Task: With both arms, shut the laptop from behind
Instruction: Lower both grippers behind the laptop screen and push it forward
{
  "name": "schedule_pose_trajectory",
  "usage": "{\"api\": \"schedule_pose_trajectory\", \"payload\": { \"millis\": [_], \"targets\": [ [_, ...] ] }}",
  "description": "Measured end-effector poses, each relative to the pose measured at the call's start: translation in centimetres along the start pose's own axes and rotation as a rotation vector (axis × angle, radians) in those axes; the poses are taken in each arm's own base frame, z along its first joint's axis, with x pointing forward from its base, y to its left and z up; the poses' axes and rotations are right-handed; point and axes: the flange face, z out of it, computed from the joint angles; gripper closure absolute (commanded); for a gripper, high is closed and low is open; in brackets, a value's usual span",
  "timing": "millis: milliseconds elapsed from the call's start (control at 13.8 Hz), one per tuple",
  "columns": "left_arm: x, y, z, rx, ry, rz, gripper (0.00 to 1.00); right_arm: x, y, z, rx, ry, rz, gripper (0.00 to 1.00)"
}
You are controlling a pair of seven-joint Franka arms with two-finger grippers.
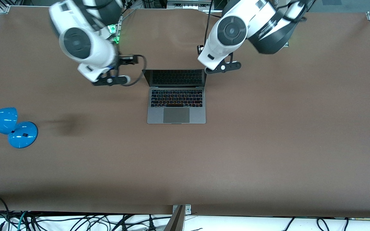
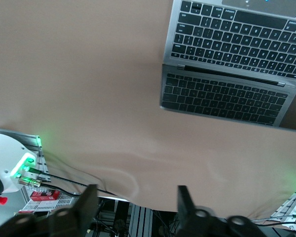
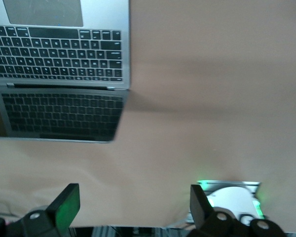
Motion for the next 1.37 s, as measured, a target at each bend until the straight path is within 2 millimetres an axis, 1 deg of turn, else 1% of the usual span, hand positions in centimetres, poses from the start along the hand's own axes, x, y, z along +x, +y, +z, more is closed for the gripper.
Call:
{"api": "schedule_pose_trajectory", "payload": {
  "millis": [72,144,217,289,361,433,578,722,939,1156,1372],
  "targets": [
    [0.2,0.3,0.5,0.002,-0.008,0.002,0.73,-0.7,-1.6,1.4,-0.001,0.015,0.012,0.83],
    [0.4,0.6,0.8,0.001,-0.011,0.004,0.78,-1.3,-2.9,2.7,-0.005,0.023,0.015,1.00],
    [0.5,1.0,1.0,-0.009,-0.006,0.008,0.84,-1.9,-3.8,3.7,-0.011,0.022,0.015,1.00],
    [0.5,1.4,1.2,-0.018,0.000,0.011,0.88,-2.4,-4.5,4.3,-0.018,0.019,0.021,1.00],
    [0.6,1.7,1.5,-0.022,0.000,0.013,0.96,-2.8,-5.0,4.7,-0.023,0.017,0.029,1.00],
    [0.9,2.0,1.9,-0.027,-0.002,0.011,1.00,-3.2,-5.4,4.9,-0.027,0.015,0.035,1.00],
    [1.9,2.4,2.7,-0.039,-0.010,0.005,1.00,-3.4,-5.8,5.7,-0.037,0.004,0.035,1.00],
    [3.4,2.8,4.0,-0.047,-0.028,-0.003,1.00,-3.5,-6.4,7.2,-0.053,-0.022,0.022,1.00],
    [5.3,3.5,5.7,-0.068,-0.044,-0.014,1.00,-3.2,-7.4,9.1,-0.021,-0.095,0.026,1.00],
    [6.8,3.7,6.9,-0.063,-0.034,-0.019,1.00,-2.9,-7.6,9.3,-0.007,-0.089,0.028,1.00],
    [7.2,3.6,6.8,-0.059,-0.019,-0.018,1.00,-2.5,-7.7,8.9,-0.002,-0.053,0.026,1.00]
  ]
}}
